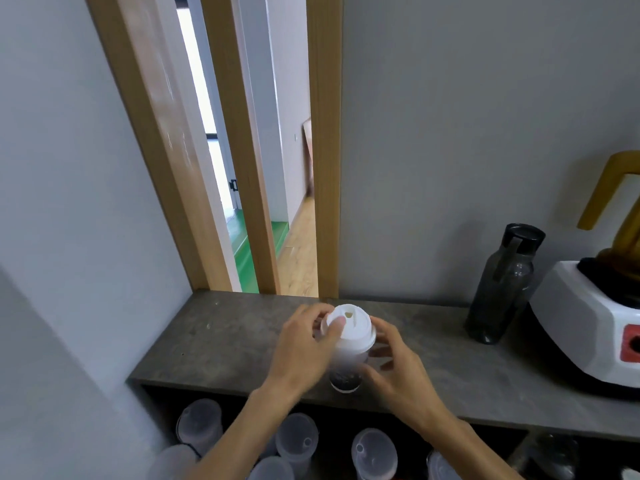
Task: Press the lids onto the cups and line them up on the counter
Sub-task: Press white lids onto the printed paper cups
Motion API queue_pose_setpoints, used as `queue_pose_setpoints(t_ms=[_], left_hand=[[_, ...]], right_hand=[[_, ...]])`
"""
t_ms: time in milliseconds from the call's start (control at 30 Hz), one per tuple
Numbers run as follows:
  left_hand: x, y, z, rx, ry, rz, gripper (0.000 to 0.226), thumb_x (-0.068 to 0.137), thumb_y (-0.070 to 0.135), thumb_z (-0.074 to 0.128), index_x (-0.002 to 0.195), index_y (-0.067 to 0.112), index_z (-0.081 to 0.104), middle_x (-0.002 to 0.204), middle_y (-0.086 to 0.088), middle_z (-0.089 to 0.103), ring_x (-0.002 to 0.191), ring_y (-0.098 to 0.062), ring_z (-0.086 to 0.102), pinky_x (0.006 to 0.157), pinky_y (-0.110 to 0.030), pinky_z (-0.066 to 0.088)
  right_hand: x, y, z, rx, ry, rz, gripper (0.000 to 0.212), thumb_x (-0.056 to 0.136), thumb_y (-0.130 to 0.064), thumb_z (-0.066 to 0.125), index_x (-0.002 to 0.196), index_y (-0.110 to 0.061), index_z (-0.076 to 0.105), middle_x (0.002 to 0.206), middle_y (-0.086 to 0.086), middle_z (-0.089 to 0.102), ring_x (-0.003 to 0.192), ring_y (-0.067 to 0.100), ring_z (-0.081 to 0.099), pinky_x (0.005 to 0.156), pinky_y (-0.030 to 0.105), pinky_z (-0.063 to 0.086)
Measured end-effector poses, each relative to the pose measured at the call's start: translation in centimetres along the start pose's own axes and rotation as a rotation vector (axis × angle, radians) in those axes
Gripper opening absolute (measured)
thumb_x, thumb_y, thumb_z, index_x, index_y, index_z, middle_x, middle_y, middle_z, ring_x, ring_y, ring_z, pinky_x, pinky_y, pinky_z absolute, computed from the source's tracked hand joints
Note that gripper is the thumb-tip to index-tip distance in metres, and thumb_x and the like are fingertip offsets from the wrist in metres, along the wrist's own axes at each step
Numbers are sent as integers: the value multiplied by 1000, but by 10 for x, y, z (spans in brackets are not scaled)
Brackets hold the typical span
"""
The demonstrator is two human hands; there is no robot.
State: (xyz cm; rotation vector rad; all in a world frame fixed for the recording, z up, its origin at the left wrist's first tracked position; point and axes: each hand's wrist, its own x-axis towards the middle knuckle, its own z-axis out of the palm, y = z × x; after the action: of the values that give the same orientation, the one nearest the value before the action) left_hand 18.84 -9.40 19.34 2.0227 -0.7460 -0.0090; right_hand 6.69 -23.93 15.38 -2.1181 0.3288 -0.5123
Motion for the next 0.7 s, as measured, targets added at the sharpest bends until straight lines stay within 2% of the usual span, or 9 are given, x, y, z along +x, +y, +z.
queue_pose_setpoints(t_ms=[67, 133, 233, 300, 367, 433, 600, 700], left_hand=[[-13, 3, 7, 83, -45, 2, 63, 75, 63, 71, 128, 37, 50, 121, 19, 49, 108, -1, 51, 88, -15, 47], [-17, 6, 13, 109, -11, -29, 80, 67, 65, 77, 133, 36, 42, 123, 19, 42, 112, -1, 47, 88, -15, 42], [-12, 3, 6, 98, 111, -54, 77, 67, 57, 80, 131, 33, 45, 121, 15, 44, 110, -5, 50, 84, -13, 40], [7, -10, -20, 133, 236, -114, 77, 69, 57, 79, 132, 27, 47, 120, 9, 46, 106, -8, 49, 84, -19, 42], [35, -33, -59, 238, 334, -194, 82, 69, 59, 79, 133, 19, 46, 121, 2, 48, 105, -15, 52, 82, -26, 44], [67, -64, -97, 327, 390, -274, 82, 69, 57, 80, 129, 13, 48, 121, -6, 50, 106, -25, 57, 81, -31, 46], [125, -130, -140, 418, 390, -378, 88, 68, 59, 80, 129, 5, 47, 124, -15, 49, 107, -37, 58, 90, -43, 52], [136, -147, -141, 437, 369, -356, 87, 68, 60, 79, 128, 4, 48, 124, -17, 49, 107, -37, 58, 89, -43, 51]], right_hand=[[-3, 6, 10, 24, 18, 5, 82, 84, -19, 80, 139, -55, 31, 122, -33, 58, 109, -7, 60, 84, 10, 50], [-2, 12, 18, 33, 31, 23, 91, 85, -18, 80, 149, -49, 24, 123, -29, 59, 104, -6, 62, 81, 9, 50], [1, 18, 25, -4, -8, 43, 88, 85, -17, 80, 147, -47, 25, 121, -25, 58, 100, -4, 63, 77, 7, 49], [-1, 27, 25, -23, -14, 80, 75, 83, -17, 81, 139, -44, 39, 120, -20, 60, 97, -2, 63, 74, 7, 48], [-8, 41, 23, -87, -12, 119, 60, 80, -18, 84, 129, -36, 54, 117, -13, 65, 98, -8, 61, 76, 3, 46], [-19, 53, 20, -120, 2, 182, 53, 77, -16, 86, 122, -31, 61, 109, -11, 69, 99, -18, 57, 75, -1, 44], [-39, 70, 12, -116, 82, 311, 49, 69, -3, 89, 108, -24, 69, 90, -7, 72, 86, -24, 57, 72, -4, 42], [-44, 68, 11, -149, 99, 330, 47, 71, -5, 88, 111, -22, 68, 91, -8, 70, 92, -21, 58, 72, -3, 43]])
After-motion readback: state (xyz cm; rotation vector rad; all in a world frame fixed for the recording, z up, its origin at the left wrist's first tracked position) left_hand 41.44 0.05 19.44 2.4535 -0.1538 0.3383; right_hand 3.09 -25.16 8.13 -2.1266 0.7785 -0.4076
